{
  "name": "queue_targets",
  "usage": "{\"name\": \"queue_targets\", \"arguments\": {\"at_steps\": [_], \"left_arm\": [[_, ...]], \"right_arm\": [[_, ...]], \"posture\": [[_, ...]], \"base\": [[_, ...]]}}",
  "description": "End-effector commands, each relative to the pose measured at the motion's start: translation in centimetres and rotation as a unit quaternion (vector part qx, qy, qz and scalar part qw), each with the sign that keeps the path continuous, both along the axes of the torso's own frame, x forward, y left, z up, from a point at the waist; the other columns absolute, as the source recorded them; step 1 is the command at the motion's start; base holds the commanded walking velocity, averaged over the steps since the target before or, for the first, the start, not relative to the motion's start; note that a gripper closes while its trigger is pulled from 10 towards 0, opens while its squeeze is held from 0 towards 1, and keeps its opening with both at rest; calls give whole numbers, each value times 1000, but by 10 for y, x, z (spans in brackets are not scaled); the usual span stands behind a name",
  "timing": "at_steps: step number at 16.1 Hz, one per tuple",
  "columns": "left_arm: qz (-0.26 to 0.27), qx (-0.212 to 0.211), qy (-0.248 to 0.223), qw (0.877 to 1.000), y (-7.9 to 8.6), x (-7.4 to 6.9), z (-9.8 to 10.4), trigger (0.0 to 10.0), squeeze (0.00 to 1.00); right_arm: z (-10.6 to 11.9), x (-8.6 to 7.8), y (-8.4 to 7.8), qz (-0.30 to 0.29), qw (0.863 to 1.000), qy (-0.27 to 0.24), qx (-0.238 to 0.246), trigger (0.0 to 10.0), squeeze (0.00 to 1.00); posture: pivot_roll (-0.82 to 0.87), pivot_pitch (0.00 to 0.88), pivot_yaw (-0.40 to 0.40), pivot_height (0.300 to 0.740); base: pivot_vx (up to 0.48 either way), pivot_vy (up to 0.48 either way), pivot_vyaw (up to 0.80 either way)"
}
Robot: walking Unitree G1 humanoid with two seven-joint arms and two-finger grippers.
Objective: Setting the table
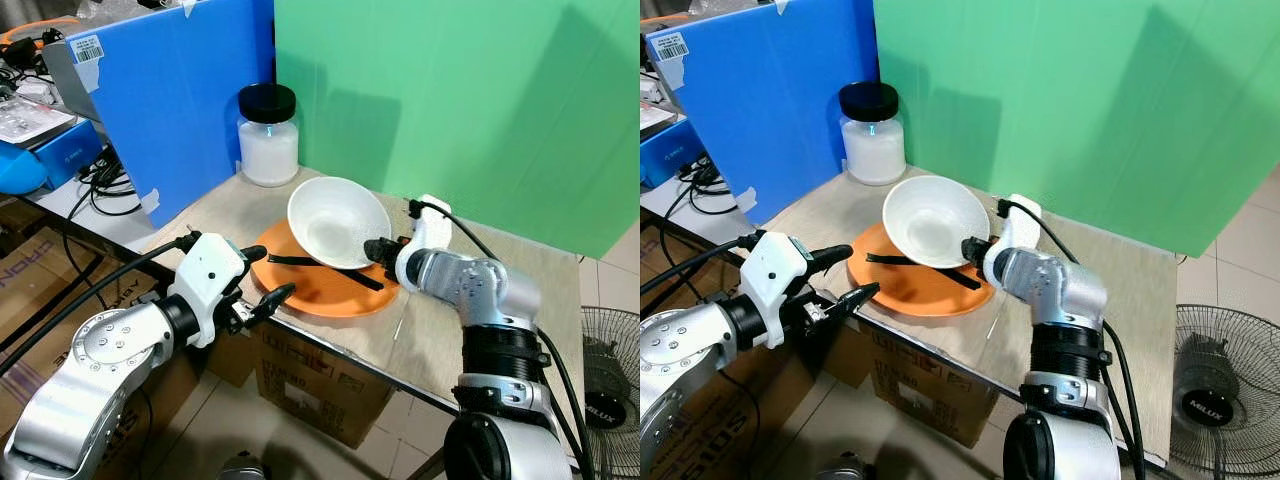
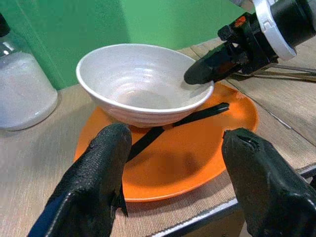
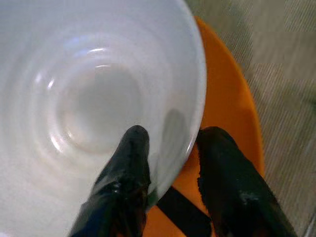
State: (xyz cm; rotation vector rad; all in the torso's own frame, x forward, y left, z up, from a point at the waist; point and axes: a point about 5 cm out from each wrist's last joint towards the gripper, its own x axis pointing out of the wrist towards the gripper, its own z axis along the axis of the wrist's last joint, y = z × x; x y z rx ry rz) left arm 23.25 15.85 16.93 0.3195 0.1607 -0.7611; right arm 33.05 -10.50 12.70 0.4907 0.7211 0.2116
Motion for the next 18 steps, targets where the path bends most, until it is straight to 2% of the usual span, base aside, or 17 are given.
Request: {"name": "queue_targets", "arguments": {"at_steps": [1,4,7,13,15,18], "left_arm": [[5,5,-4,1000,2,-1,2,10000,0],[7,5,-5,1000,3,0,2,10000,0],[13,7,-5,1000,4,2,1,10000,0],[16,8,-6,1000,5,5,2,10000,0],[15,8,-7,1000,5,5,2,10000,0],[15,5,-12,1000,2,5,3,10000,0]], "right_arm": [[9,1,28,22,998,7,57,0,0],[8,-3,36,30,992,30,118,0,0],[9,-4,42,29,987,35,154,0,0],[10,-2,38,12,984,41,174,0,0],[17,0,36,18,987,16,162,0,0],[44,11,14,14,990,-76,122,0,0]], "posture": [[183,0,-60,727],[183,0,-55,727],[183,0,-54,727],[183,0,-53,727],[180,0,-51,727],[180,0,-55,727]], "base": [[0,0,0],[0,0,0],[0,0,0],[0,0,0],[0,0,0],[0,0,0]]}}
